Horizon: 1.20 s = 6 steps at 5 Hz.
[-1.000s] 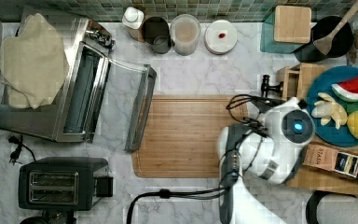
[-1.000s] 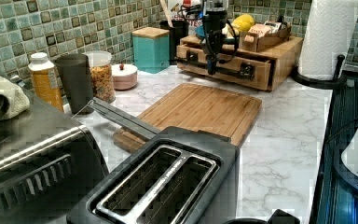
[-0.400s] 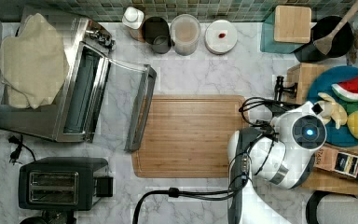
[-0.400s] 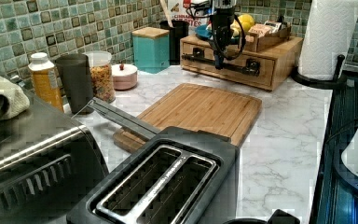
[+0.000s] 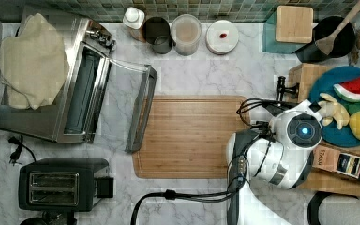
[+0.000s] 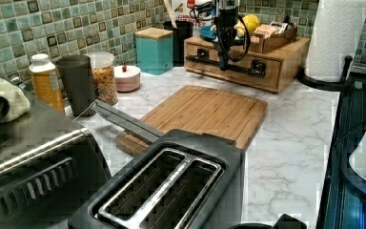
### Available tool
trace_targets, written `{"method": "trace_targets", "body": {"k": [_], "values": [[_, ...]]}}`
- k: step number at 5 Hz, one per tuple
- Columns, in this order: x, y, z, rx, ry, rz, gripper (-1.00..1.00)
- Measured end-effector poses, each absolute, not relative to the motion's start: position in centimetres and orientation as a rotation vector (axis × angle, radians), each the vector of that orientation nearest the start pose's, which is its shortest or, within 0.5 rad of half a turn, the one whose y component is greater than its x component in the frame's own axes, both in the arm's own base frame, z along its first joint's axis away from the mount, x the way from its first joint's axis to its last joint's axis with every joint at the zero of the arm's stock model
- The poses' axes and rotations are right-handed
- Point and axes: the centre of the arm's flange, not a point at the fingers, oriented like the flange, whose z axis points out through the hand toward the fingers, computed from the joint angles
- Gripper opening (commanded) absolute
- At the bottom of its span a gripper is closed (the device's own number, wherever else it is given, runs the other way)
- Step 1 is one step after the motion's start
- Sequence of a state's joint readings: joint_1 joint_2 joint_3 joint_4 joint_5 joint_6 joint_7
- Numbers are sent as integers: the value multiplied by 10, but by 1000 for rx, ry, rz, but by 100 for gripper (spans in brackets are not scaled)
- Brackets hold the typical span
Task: Close the drawer.
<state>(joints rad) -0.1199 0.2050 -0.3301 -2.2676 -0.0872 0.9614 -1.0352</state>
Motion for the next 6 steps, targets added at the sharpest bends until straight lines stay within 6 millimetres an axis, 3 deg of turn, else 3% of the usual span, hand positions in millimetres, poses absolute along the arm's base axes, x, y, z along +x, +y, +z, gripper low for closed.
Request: {"method": "trace_targets", "body": {"k": [6], "values": [[488,-234,280,-3275,196,-53,-100]]}}
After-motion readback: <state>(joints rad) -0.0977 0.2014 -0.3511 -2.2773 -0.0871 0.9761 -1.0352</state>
